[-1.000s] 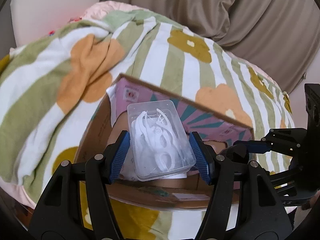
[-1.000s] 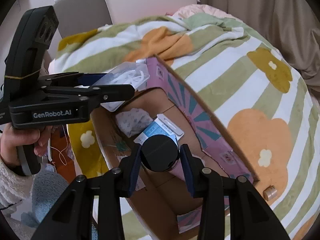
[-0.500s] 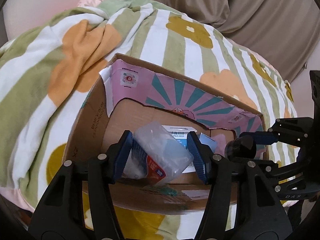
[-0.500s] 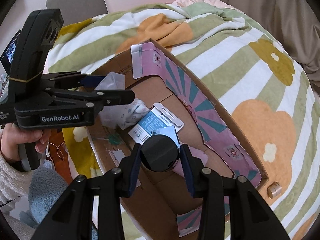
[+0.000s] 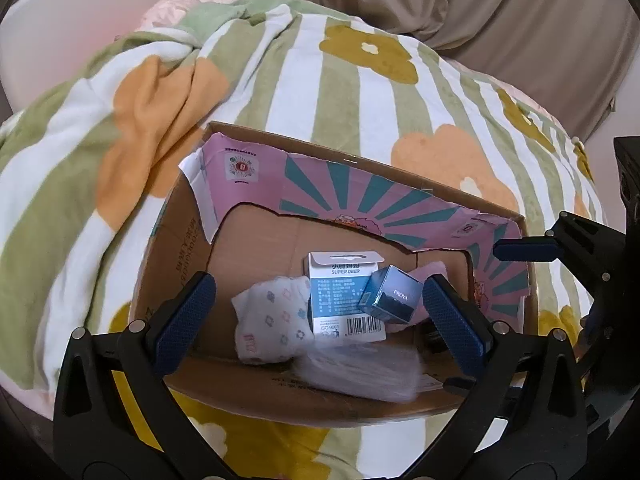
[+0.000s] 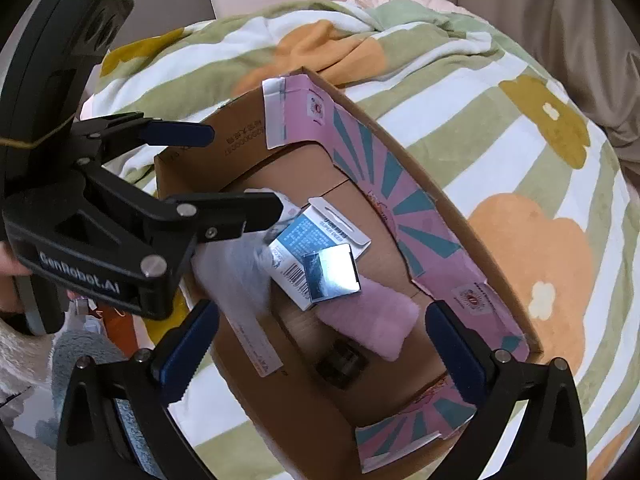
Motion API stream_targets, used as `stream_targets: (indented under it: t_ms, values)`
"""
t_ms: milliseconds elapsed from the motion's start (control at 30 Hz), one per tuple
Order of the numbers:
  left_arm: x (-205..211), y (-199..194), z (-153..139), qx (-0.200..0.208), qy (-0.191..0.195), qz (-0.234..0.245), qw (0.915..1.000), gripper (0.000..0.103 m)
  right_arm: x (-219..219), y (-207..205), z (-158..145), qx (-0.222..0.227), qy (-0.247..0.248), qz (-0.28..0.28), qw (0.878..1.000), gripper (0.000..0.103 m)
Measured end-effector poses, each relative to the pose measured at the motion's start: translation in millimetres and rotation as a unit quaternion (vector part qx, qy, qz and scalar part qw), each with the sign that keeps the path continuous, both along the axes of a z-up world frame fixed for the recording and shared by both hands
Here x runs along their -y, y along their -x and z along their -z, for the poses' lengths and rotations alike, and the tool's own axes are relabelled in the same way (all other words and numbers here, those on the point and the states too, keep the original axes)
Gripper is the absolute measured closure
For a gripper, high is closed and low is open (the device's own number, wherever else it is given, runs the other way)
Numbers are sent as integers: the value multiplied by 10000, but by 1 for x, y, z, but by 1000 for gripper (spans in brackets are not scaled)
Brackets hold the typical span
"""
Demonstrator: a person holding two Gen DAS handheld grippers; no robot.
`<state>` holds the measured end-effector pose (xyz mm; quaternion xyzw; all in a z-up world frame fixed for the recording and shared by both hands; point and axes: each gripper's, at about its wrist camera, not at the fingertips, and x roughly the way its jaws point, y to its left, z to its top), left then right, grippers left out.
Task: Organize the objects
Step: 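Carry the clear case and black jar over the cardboard box and release both, then withdraw both tools from the box toward the tissue pack and tan roll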
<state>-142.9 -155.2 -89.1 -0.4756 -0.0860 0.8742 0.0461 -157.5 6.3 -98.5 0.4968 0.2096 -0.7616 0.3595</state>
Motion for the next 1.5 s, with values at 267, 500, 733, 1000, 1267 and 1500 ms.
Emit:
stream_targets:
  t_ms: [267, 500, 733, 1000, 1267, 1500]
  values:
    - [-6, -9, -1, 64, 66, 41, 9999, 0, -5, -6, 4, 20, -2, -34, 10000, 1]
    - [-6, -17, -13, 5, 82, 22, 10000, 0, -13, -5, 0, 85, 93, 141, 9998, 1]
    - [-11, -27, -33, -122, 80, 35, 9999, 0, -22, -9, -21, 62, 250, 269, 9993, 1]
    - [-23, -44, -63, -527, 192, 17, 9984, 0, -42, -22, -54, -534, 273, 727, 9955, 1]
    - [-40, -60, -87, -660, 221, 91, 9975, 0, -71, -30, -76, -663, 311, 975, 9925, 1]
    - [-63, -71, -108, -818, 282, 188, 9961, 0, -101, -41, -103, -975, 447, 1122, 9879, 1]
